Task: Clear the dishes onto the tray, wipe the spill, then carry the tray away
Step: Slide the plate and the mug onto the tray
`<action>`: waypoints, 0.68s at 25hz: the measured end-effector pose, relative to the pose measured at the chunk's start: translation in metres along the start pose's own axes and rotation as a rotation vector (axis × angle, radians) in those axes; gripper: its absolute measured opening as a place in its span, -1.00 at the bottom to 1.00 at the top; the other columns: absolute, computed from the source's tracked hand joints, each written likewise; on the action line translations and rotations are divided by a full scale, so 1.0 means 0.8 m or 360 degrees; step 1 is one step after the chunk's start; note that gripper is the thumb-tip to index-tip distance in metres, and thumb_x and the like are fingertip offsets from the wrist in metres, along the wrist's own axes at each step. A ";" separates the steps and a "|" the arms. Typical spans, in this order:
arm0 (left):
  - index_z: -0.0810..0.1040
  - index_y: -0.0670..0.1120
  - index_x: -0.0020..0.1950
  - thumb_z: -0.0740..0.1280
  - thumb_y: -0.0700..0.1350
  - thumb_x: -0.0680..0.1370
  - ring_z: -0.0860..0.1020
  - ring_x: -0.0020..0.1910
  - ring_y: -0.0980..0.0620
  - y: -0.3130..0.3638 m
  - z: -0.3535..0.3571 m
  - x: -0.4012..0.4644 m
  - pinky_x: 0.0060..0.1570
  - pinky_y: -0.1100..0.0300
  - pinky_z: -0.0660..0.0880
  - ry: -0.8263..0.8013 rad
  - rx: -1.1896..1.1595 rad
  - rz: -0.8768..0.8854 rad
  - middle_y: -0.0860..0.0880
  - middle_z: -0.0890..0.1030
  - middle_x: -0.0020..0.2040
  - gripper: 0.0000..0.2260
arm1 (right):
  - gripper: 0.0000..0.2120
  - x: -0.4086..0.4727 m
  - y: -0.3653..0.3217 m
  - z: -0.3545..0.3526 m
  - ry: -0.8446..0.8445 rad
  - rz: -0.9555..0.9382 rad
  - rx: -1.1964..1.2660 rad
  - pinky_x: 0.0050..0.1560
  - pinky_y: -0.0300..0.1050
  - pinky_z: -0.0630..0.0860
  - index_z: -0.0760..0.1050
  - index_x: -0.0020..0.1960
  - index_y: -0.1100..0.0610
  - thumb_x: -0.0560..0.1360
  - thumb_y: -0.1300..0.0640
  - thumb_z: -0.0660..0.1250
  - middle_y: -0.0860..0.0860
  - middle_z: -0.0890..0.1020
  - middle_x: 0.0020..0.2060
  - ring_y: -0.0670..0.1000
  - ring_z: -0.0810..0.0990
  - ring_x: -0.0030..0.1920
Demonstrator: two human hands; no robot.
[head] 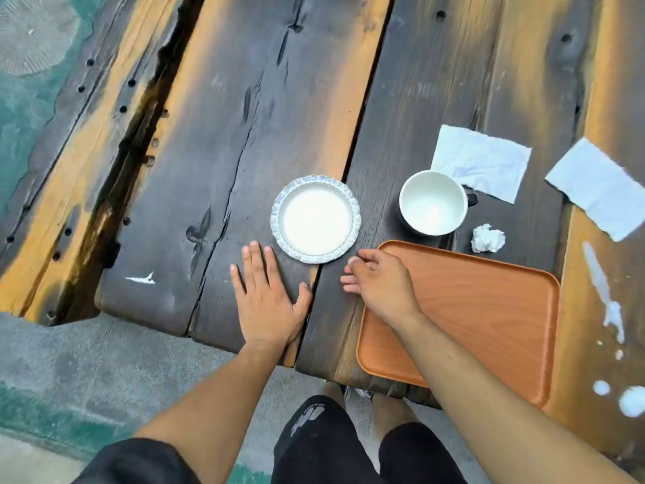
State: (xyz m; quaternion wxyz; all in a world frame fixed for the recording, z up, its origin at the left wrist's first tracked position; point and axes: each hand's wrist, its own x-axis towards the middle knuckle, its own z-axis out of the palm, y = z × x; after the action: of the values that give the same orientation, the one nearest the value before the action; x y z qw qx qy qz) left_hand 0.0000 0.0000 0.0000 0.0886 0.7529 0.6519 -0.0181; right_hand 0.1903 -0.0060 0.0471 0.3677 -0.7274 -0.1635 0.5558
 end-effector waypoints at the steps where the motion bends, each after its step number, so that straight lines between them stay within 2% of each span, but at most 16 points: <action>1: 0.19 -0.28 0.63 0.16 0.21 0.54 0.11 0.66 -0.24 0.000 0.001 0.001 0.62 -0.28 0.01 0.0006 -0.0005 -0.0014 -0.30 0.18 0.65 -0.21 | -0.67 0.005 -0.002 0.006 0.0023 0.0031 0.0054 -0.10 0.00 0.68 0.44 0.34 0.24 0.61 0.18 0.32 0.19 0.68 -0.08 0.09 0.74 -0.16; 4: 0.21 -0.28 0.62 0.16 0.20 0.54 0.13 0.66 -0.24 -0.002 0.001 0.001 0.60 -0.30 0.03 0.0044 -0.0007 0.0006 -0.29 0.19 0.65 -0.21 | -0.73 0.013 -0.009 0.021 0.0084 0.0085 0.0195 -0.14 -0.05 0.69 0.44 0.29 0.27 0.62 0.23 0.30 0.26 0.68 -0.04 0.13 0.75 -0.14; 6: 0.22 -0.28 0.62 0.16 0.20 0.54 0.13 0.66 -0.24 -0.001 0.004 0.000 0.60 -0.30 0.04 0.0025 -0.0016 0.0011 -0.29 0.19 0.65 -0.22 | -0.75 0.017 -0.012 0.028 0.0101 0.0095 0.0293 -0.17 -0.08 0.69 0.45 0.26 0.32 0.62 0.24 0.30 0.24 0.69 -0.08 0.15 0.75 -0.15; 9: 0.21 -0.28 0.62 0.16 0.21 0.54 0.12 0.66 -0.24 -0.005 0.007 -0.001 0.60 -0.31 0.04 0.0061 0.0020 0.0008 -0.28 0.18 0.65 -0.21 | -0.76 0.022 -0.012 0.035 0.0130 0.0117 0.0369 -0.22 -0.11 0.69 0.46 0.21 0.40 0.63 0.25 0.30 0.16 0.65 -0.22 0.08 0.72 -0.28; 12: 0.21 -0.28 0.62 0.15 0.21 0.54 0.11 0.66 -0.24 -0.003 0.006 0.001 0.60 -0.31 0.04 0.0061 0.0019 -0.0008 -0.28 0.18 0.65 -0.21 | -0.79 0.025 -0.012 0.040 0.0178 0.0117 0.0419 -0.27 -0.16 0.67 0.47 0.19 0.40 0.64 0.28 0.28 0.22 0.65 -0.20 0.02 0.70 -0.35; 15: 0.23 -0.28 0.62 0.16 0.20 0.54 0.12 0.66 -0.24 -0.004 0.007 0.001 0.60 -0.30 0.04 0.0072 0.0016 -0.0013 -0.29 0.18 0.65 -0.22 | -0.83 0.026 -0.012 0.044 0.0230 0.0090 0.0420 -0.25 -0.13 0.68 0.49 0.16 0.39 0.63 0.30 0.28 0.30 0.66 -0.10 0.07 0.71 -0.30; 17: 0.23 -0.28 0.62 0.17 0.20 0.54 0.13 0.66 -0.24 -0.004 0.009 0.000 0.61 -0.30 0.03 0.0109 0.0021 -0.0016 -0.29 0.19 0.65 -0.22 | -0.90 0.027 -0.010 0.045 0.0284 0.0064 0.0355 -0.20 -0.06 0.69 0.52 0.09 0.32 0.62 0.29 0.30 0.19 0.66 -0.17 0.07 0.72 -0.33</action>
State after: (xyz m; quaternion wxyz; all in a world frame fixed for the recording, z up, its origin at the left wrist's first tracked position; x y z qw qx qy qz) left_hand -0.0027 -0.0010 -0.0074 0.0611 0.7504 0.6581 0.0029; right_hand 0.1652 0.0264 0.0341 0.4483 -0.7316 -0.0528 0.5109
